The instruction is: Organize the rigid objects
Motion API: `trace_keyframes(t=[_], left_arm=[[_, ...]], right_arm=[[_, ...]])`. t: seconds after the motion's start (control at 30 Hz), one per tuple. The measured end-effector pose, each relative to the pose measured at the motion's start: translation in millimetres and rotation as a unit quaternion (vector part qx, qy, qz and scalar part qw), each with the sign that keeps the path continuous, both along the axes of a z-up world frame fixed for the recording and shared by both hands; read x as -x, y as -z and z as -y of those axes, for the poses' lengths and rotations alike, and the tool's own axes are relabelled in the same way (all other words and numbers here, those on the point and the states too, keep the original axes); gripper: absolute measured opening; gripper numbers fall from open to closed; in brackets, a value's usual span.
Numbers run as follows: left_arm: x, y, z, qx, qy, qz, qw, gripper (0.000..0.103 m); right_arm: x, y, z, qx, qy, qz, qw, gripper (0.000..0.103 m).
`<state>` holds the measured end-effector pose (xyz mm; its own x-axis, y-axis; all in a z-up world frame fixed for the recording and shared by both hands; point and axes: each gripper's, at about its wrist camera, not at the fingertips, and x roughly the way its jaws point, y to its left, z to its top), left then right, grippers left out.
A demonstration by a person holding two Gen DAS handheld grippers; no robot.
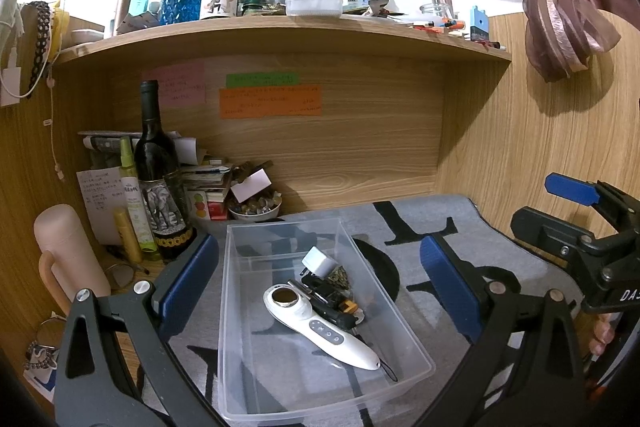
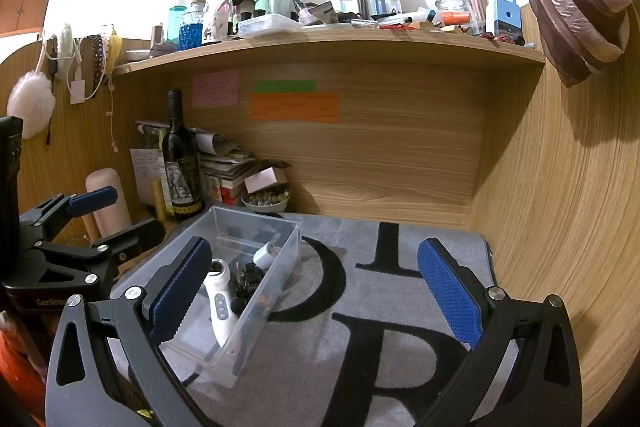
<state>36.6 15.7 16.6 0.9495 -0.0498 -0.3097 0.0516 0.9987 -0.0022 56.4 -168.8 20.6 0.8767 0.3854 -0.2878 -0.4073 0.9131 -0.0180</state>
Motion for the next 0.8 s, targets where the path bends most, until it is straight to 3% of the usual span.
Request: trace_keyframes(t=[0.8], left_arm=[[1.8, 2.3, -2.2, 0.009, 0.000, 0.001, 1.0000, 0.102]], right_arm=[[-0.3, -1.3, -2.0, 0.002, -0.001, 0.000, 1.000, 0.103]])
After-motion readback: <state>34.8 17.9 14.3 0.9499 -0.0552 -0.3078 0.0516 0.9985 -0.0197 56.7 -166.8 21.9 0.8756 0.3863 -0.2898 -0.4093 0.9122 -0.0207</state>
